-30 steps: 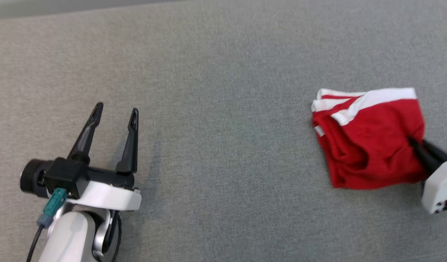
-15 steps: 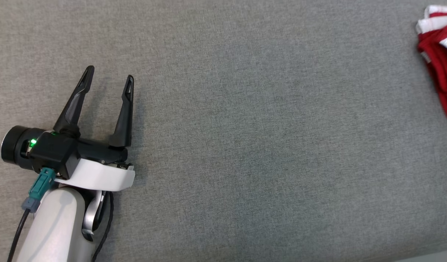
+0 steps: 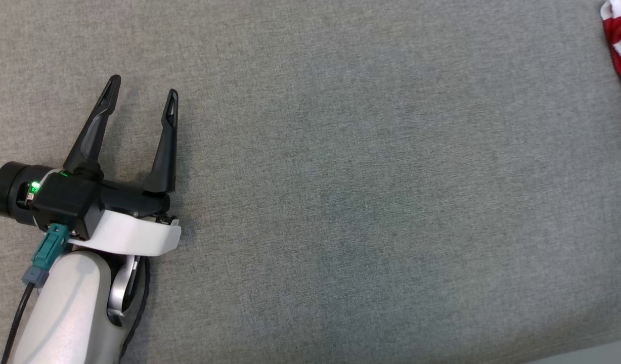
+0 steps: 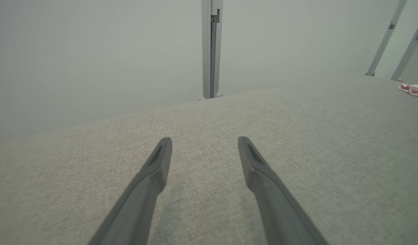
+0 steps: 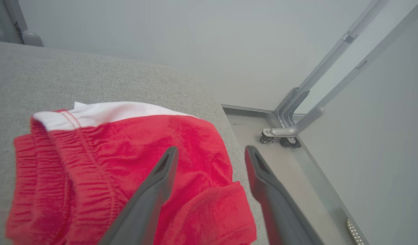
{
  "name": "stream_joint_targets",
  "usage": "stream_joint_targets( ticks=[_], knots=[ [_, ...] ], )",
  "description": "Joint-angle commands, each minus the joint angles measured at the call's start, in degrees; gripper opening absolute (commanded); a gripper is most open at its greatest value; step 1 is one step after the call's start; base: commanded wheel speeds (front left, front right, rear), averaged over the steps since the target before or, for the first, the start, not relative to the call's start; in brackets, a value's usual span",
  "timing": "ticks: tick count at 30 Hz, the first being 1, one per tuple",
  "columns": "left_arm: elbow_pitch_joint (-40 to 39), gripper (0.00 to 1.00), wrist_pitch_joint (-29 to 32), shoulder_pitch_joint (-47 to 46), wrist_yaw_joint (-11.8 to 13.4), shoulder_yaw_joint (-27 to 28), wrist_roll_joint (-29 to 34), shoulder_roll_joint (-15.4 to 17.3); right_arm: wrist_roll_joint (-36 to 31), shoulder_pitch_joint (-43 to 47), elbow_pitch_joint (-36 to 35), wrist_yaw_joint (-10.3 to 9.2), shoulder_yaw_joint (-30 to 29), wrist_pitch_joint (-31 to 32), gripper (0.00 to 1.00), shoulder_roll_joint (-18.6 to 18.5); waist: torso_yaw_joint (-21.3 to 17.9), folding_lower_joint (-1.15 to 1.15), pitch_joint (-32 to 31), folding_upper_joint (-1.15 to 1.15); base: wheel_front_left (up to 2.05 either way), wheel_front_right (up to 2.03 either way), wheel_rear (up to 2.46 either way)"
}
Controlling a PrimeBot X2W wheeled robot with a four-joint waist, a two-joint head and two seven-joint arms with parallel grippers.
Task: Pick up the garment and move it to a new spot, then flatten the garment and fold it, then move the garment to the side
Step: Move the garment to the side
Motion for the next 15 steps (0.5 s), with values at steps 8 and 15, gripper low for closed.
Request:
stream_joint_targets(
  ticks=[8,15],
  knots=[
    [1.82,1.00,-0.62,2.24,1.02,0.84,-1.51,0.09,4.45,4.84,-3.49,0.00,-3.23,-4.74,1.00,7.63,-1.67,0.00,-5.12,0.00,0.00,0.00,0.00],
    [2.19,1.00,-1.10,6.18,2.77,3.25,-3.56,0.07,2.78,10.78,-12.62,0.00,-5.45,-5.55,1.00,15.10,-2.20,0.00,-10.11,0.00,0.00,0.00,0.00]
  ],
)
